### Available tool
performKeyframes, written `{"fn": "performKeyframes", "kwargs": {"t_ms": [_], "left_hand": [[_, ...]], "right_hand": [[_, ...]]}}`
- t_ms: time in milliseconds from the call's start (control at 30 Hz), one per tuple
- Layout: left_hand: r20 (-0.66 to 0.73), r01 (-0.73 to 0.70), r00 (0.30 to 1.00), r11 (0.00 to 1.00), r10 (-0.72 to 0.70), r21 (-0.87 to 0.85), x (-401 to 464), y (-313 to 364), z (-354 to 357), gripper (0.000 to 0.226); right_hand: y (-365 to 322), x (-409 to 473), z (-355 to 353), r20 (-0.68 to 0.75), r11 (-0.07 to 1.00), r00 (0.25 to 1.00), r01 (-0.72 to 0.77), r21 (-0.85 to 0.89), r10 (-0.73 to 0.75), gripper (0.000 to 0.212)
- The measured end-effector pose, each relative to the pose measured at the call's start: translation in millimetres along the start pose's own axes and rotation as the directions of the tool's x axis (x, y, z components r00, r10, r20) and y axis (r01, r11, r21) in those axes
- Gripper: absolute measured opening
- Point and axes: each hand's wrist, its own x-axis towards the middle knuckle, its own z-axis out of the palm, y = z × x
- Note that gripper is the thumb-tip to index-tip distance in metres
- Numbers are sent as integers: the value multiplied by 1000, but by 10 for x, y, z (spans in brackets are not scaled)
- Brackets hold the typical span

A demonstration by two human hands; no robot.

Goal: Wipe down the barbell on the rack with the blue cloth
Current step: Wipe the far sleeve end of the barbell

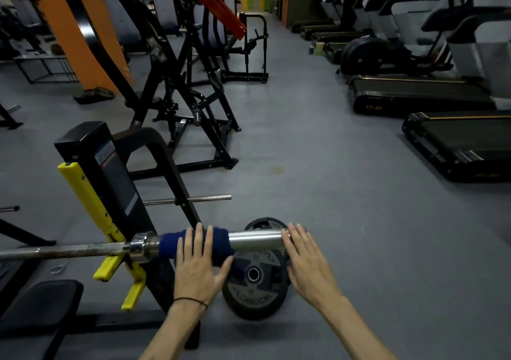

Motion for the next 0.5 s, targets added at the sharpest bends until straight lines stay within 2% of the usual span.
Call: {"fn": "performKeyframes", "kwargs": {"t_ms": [67,167,267,333,400,467,500], "left_hand": [[32,88,996,993,-86,-74,61,520,64,92],[44,-120,991,991,123,-64,33,1293,227,89],[23,-232,972,972,232,-33,23,1059,152,82],[1,-172,985,985,172,4,-26,611,82,79],[-48,21,999,1000,-21,-16,-59,299,21,79],[4,173,985,983,-174,-56,26,449,-6,84],[31,184,983,981,-183,-64,80,673,15,84]], "right_hand": [[-17,17,40,19,1000,1000,-9,7,9,105],[14,21,38,34,999,999,1,38,-2,112],[137,-18,-46,38,998,998,39,48,-41,109],[194,-34,-57,26,997,998,65,38,-66,103],[194,-69,-22,14,997,998,68,25,-69,101],[162,-74,12,-2,998,999,54,35,-54,100],[148,-68,33,-6,998,999,52,45,-52,99]]}}
